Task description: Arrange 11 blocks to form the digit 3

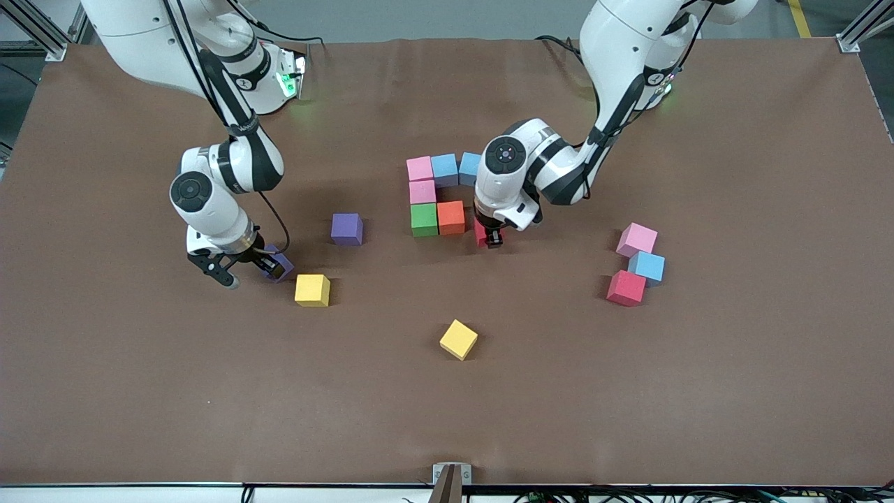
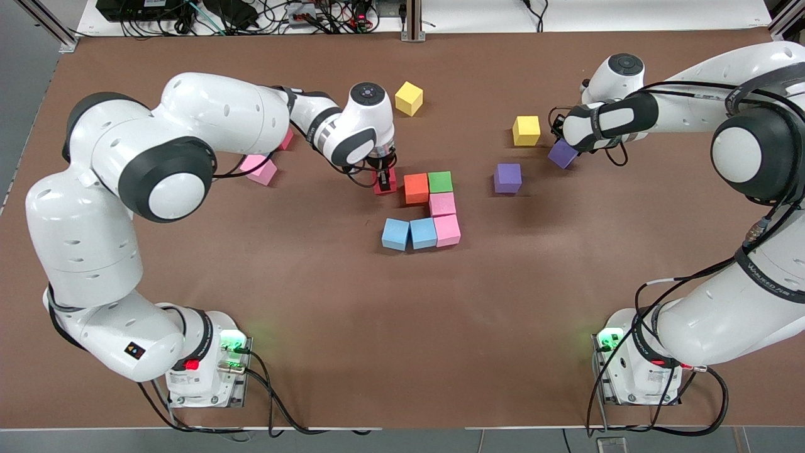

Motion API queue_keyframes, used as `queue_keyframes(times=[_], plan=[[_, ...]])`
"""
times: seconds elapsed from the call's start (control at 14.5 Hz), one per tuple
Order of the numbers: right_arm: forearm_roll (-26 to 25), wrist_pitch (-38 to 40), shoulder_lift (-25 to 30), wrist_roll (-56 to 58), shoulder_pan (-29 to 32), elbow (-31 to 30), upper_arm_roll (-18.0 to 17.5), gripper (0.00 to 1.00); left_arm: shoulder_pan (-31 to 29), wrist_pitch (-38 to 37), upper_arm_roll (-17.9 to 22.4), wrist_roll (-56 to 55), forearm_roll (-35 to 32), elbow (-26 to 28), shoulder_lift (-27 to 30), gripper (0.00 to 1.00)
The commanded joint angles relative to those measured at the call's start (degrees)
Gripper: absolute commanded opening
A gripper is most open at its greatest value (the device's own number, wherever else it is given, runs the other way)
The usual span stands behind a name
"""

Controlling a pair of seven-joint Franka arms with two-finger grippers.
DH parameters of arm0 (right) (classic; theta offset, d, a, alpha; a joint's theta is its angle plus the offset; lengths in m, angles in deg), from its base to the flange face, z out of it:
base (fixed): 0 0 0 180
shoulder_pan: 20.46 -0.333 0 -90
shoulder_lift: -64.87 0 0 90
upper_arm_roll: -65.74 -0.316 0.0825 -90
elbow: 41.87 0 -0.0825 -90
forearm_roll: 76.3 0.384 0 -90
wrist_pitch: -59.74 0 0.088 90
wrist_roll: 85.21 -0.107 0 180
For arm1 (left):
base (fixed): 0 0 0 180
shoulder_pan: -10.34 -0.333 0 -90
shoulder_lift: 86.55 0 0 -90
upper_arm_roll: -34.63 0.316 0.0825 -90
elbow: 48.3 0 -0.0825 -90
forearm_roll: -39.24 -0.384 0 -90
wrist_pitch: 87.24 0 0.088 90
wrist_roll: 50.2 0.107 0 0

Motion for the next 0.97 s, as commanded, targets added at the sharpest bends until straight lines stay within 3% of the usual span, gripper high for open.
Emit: queue_keyframes(times=[0.0, 0.35, 0.62, 0.9], plan=[[0.5, -0.6, 0.5, 1.0, -1.1, -0.6, 0.0, 0.25, 1.8, -0.9, 0.2, -1.6, -0.1, -1.0, -1.1, 0.44], [0.4, 3.8, 3.5, 18.0, -4.0, 0.0, 0.0, 0.12, 2.7, -0.9, 0.2, -2.7, -0.1, -1.3, -1.7, 0.44], [0.4, 16.8, 6.6, 29.1, -4.0, 5.5, 0.0, 0.11, 3.5, -0.9, 0.2, -2.7, -0.2, -1.3, -1.9, 0.44], [0.7, 33.1, 7.1, 30.8, -7.1, 16.7, -0.6, 0.11, 3.8, -0.9, 0.2, -2.7, -0.2, -0.5, -1.7, 0.44]])
